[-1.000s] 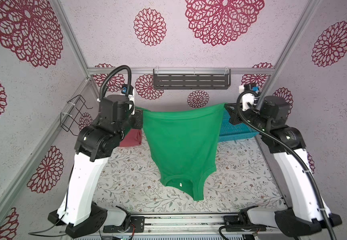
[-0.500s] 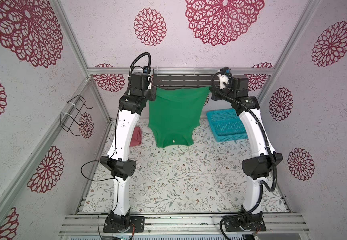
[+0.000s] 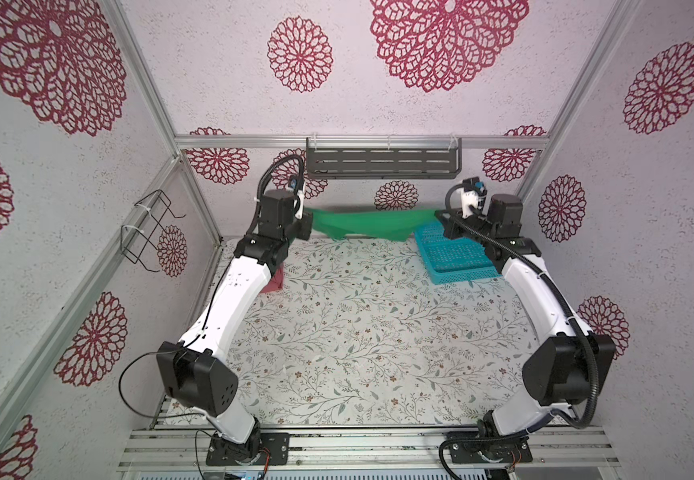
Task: Fold and stack the tank tops
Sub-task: 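Lay the green tank top flat, drawing both grippers toward the robot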
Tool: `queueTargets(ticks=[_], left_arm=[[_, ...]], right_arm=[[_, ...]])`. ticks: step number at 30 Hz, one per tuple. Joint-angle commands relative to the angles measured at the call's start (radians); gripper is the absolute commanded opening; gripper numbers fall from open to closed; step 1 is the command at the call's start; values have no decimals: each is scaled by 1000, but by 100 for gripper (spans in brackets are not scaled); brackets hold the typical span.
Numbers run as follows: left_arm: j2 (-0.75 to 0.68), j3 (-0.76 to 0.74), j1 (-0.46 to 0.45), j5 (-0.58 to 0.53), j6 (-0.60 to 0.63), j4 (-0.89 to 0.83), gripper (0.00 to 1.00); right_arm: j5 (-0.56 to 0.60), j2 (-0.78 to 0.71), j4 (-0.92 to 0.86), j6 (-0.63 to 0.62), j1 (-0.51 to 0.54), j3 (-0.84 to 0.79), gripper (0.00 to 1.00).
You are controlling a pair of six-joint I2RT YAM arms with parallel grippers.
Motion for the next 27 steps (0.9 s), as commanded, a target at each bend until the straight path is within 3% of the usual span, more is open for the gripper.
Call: queueTargets(ticks=[1, 6, 10, 15, 21, 22, 23, 25, 27], left_arm=[[-127, -285, -19, 23, -207, 52, 0], [-298, -692, -49, 140, -520, 37, 0], [-382, -902, -126, 126, -662, -7, 0], [-409, -1050, -206, 166, -799, -27, 0], [-430, -1111, -292, 133, -937, -104, 0], [-439, -1110, -292, 122, -956, -136, 8], [-450, -1101, -293, 110, -961, -174, 25], [-486, -1043, -292, 64, -935, -292, 59], [-522, -950, -291, -7, -893, -425, 75]], right_arm=[[-41, -168, 88, 10, 12, -232, 0], [28, -351, -10, 98, 53, -581, 0], [49, -441, -106, 213, 83, -777, 0], [63, -454, -233, 298, 104, -913, 0], [130, -511, -314, 461, 159, -1008, 0], [157, -516, -344, 470, 162, -1009, 0], [184, -526, -359, 479, 164, -1007, 4], [251, -558, -404, 485, 166, -966, 41], [364, -579, -486, 456, 167, -867, 60]])
